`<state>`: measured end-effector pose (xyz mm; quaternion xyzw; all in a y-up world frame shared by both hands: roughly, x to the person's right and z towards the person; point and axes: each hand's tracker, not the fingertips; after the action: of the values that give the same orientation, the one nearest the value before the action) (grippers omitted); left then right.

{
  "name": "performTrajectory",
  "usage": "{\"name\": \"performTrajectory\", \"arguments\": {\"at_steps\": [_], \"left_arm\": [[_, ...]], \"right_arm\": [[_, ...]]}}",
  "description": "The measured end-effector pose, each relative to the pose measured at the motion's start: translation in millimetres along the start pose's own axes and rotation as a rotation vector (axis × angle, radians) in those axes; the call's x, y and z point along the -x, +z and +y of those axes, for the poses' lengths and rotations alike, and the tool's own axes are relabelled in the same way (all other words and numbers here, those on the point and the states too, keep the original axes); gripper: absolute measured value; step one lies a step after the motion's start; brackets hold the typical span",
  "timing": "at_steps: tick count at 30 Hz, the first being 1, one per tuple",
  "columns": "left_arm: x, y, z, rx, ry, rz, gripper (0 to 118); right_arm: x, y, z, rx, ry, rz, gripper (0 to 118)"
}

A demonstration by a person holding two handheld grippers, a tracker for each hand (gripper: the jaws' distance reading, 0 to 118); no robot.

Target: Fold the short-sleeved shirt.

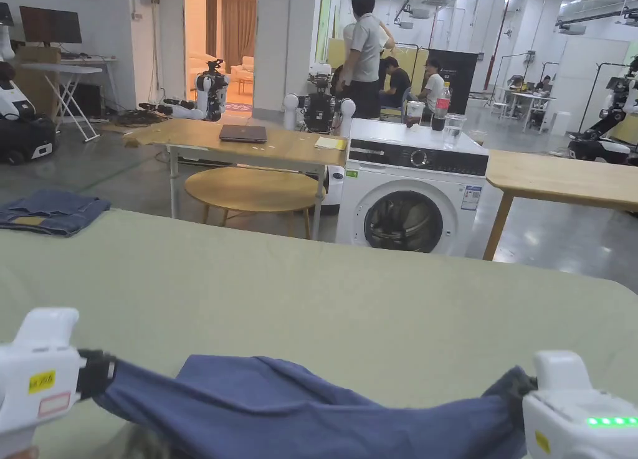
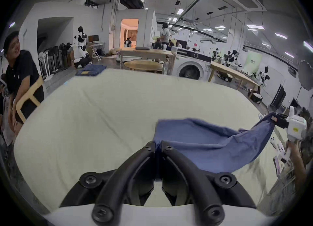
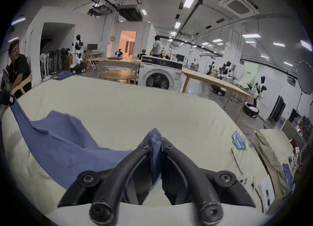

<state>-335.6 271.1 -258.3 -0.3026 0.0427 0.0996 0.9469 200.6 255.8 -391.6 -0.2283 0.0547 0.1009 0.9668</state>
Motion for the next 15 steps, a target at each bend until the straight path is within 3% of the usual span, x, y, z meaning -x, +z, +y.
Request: {"name": "performTrajectory", "arguments": {"at_steps": [4, 15], "left_arm": [[0.4, 21.2, -45.2, 0.038, 0.019, -0.015, 0], [13.4, 26.7, -122.4, 0.157, 0.069, -0.039, 0]], "right_arm": [[-3.1, 29.8, -36.3, 0.004, -0.034, 0.000, 7], [9.1, 72.5, -98.9, 0.125, 0.004, -0.033, 7]]}}
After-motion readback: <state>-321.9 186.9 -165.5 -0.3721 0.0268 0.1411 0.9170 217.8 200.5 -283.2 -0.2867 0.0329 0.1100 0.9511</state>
